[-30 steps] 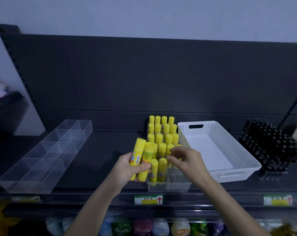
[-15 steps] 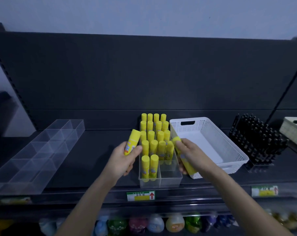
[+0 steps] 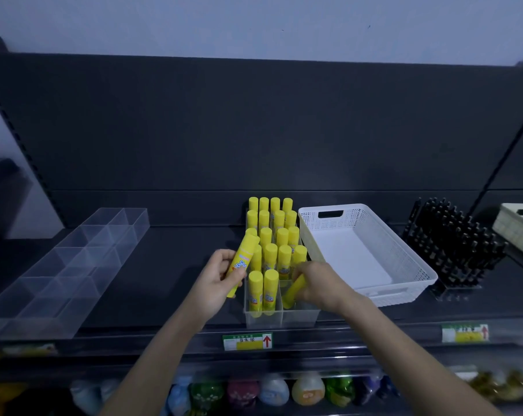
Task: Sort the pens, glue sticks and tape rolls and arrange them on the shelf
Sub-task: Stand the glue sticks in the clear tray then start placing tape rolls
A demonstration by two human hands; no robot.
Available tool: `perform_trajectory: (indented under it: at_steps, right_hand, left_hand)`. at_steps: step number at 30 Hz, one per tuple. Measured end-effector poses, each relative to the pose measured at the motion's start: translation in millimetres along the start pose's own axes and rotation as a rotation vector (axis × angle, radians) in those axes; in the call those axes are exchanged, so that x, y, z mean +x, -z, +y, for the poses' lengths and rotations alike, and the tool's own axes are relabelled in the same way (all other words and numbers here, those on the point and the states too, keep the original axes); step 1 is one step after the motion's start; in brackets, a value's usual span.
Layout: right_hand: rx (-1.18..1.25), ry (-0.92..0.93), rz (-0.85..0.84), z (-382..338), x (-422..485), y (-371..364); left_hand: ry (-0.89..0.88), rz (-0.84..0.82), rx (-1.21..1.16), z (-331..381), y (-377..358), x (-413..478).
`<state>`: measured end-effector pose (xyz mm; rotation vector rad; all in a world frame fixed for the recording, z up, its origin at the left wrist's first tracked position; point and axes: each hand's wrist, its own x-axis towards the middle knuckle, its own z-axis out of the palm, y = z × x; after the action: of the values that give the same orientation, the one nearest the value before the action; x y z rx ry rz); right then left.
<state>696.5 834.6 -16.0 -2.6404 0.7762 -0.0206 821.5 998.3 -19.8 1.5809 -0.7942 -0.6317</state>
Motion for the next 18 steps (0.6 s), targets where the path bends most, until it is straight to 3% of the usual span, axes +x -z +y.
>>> perform_trajectory:
  at_steps: [6,18]
  right_hand:
    - [0.099,0.013,0.113,-1.0,-4.5,-15.9]
    - [0.155,0.034,0.148,-2.6,-9.2,-22.4]
  left_hand:
    - [-0.039,0.031,-0.057,0.1,3.2,-2.8]
    - [-0.069,0.029,-0.062,2.5,1.1,-1.5]
